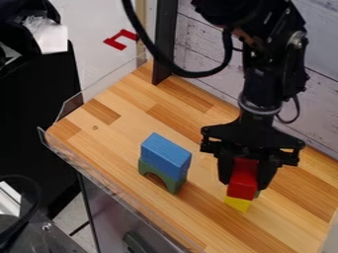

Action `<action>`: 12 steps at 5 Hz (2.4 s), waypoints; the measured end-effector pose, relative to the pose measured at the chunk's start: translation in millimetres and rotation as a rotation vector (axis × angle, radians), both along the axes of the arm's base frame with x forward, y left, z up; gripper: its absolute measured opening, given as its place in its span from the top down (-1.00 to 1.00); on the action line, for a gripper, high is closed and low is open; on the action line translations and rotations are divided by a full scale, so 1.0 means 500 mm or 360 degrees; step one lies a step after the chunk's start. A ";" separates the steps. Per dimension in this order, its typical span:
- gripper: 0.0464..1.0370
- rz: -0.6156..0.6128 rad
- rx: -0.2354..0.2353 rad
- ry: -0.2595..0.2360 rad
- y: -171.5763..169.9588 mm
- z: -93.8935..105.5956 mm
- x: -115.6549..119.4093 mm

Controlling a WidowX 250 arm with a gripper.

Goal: Move the red ford

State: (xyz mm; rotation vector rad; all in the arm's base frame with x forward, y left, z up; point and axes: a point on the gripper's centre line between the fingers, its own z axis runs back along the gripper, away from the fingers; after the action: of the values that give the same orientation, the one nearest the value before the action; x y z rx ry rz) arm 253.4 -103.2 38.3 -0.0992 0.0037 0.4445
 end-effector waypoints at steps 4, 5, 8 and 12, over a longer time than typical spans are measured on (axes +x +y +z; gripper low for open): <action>-0.06 0.0030 0.0111 -0.0150 0.088 0.085 0.063; -0.06 -0.0138 0.0137 -0.0177 0.130 0.090 0.077; -0.06 -0.0381 0.0094 -0.0215 0.166 0.069 0.083; -0.06 -0.0615 0.0173 -0.0077 0.119 -0.015 0.103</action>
State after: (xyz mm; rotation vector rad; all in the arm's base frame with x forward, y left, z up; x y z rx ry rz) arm 305.0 -43.6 31.0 -0.0013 -0.0481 0.0555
